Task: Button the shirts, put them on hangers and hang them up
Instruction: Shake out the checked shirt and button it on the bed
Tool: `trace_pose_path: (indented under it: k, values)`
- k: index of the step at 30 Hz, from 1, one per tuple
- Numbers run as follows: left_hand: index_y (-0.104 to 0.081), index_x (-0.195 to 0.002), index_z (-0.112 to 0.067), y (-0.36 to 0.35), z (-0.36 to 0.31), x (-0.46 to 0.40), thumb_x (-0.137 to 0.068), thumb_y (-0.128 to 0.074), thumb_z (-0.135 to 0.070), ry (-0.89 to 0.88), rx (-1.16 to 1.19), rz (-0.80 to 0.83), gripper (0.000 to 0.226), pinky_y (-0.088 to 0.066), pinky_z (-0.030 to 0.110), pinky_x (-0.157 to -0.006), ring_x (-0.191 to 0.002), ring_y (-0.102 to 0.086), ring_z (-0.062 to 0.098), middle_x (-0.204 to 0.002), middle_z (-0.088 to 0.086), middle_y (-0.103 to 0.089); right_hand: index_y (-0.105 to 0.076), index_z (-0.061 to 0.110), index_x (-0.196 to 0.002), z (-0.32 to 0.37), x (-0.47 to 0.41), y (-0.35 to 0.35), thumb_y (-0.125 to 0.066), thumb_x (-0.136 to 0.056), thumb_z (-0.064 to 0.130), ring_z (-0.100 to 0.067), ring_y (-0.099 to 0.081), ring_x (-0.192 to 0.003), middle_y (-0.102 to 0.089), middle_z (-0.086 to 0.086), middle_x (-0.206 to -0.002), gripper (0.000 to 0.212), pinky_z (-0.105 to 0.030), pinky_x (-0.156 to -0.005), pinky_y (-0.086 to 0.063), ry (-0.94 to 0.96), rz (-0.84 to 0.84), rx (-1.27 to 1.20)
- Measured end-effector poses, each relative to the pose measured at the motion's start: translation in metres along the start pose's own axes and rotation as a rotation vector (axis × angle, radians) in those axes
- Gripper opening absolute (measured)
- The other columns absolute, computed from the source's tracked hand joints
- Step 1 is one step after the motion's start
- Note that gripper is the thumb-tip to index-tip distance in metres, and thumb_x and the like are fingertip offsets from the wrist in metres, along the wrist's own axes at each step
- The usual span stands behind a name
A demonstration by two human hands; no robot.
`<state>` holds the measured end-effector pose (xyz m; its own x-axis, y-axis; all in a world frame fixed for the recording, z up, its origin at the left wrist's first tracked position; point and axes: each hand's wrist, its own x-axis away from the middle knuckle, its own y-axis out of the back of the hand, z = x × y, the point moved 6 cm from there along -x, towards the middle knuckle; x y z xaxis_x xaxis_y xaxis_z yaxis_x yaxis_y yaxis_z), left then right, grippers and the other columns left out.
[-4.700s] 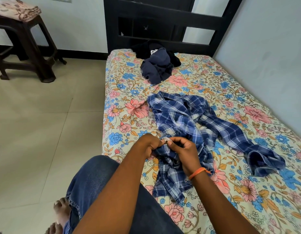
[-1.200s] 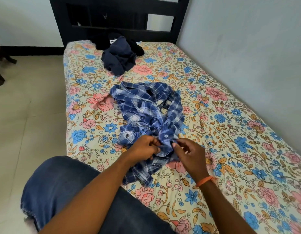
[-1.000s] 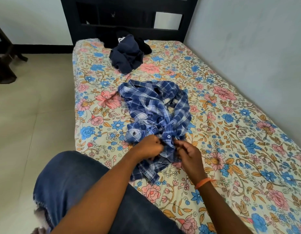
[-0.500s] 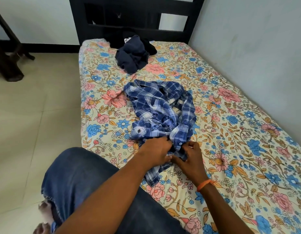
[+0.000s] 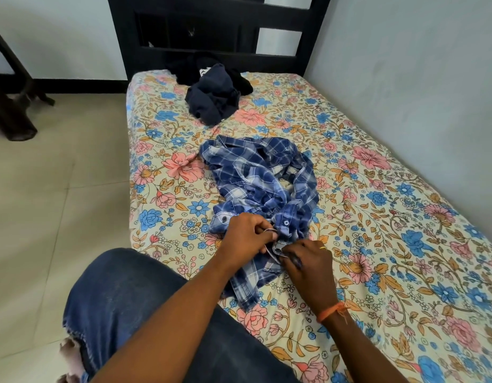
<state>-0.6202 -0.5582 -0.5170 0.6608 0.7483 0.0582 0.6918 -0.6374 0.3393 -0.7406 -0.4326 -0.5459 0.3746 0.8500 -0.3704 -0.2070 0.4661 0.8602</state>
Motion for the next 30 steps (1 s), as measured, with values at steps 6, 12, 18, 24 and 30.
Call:
trace_pose_path:
  k: [6,12,18,24,30]
  values:
    - [-0.069,-0.080,-0.006,0.006,0.004,-0.001,-0.084,-0.071,-0.001,0.045,0.061,-0.099,0.007,-0.057,0.023,-0.056,-0.052,-0.066,0.010,-0.066,0.008,-0.071,-0.071,0.025,-0.090,-0.002,-0.003,-0.007,-0.050,-0.087,0.032,-0.017,-0.051,-0.077,-0.061,0.006,-0.085,0.022,-0.038,-0.066,-0.043,-0.038,0.019,0.013]
    - [-0.075,-0.082,-0.017,0.000,0.003,-0.004,-0.080,-0.078,-0.009,0.084,0.152,-0.005,0.009,-0.056,0.020,-0.063,-0.063,-0.066,0.007,-0.075,0.003,-0.073,-0.066,0.018,-0.098,0.021,-0.004,0.006,-0.053,-0.087,0.028,-0.013,-0.050,-0.084,-0.059,0.003,-0.094,0.020,-0.033,-0.074,-0.034,0.056,-0.061,-0.087]
    - [-0.076,-0.088,-0.014,-0.004,-0.001,-0.003,-0.080,-0.077,-0.005,0.044,0.238,0.089,0.012,-0.057,0.024,-0.077,-0.076,-0.070,0.013,-0.086,0.006,-0.076,-0.071,0.020,-0.088,0.030,-0.009,0.021,-0.076,-0.084,0.012,-0.006,-0.058,-0.075,-0.062,0.009,-0.082,0.010,-0.025,-0.067,-0.047,-0.016,-0.105,-0.373]
    - [-0.074,-0.095,-0.003,-0.004,0.002,-0.002,-0.080,-0.076,0.000,0.085,0.247,0.232,0.016,-0.057,0.023,-0.080,-0.080,-0.070,0.013,-0.091,0.010,-0.076,-0.070,0.015,-0.087,0.029,-0.008,0.031,-0.065,-0.090,0.009,-0.011,-0.054,-0.082,-0.060,0.004,-0.087,0.008,-0.028,-0.072,-0.044,0.036,-0.156,-0.266]
    - [-0.069,-0.110,0.003,-0.007,0.005,0.001,-0.082,-0.071,0.004,0.189,0.396,0.403,0.028,-0.056,0.022,-0.077,-0.086,-0.069,0.016,-0.104,0.016,-0.073,-0.054,0.010,-0.091,0.045,0.002,0.039,-0.053,-0.092,0.017,-0.020,-0.049,-0.083,-0.060,-0.010,-0.089,0.007,-0.034,-0.067,-0.048,0.398,-0.292,0.096]
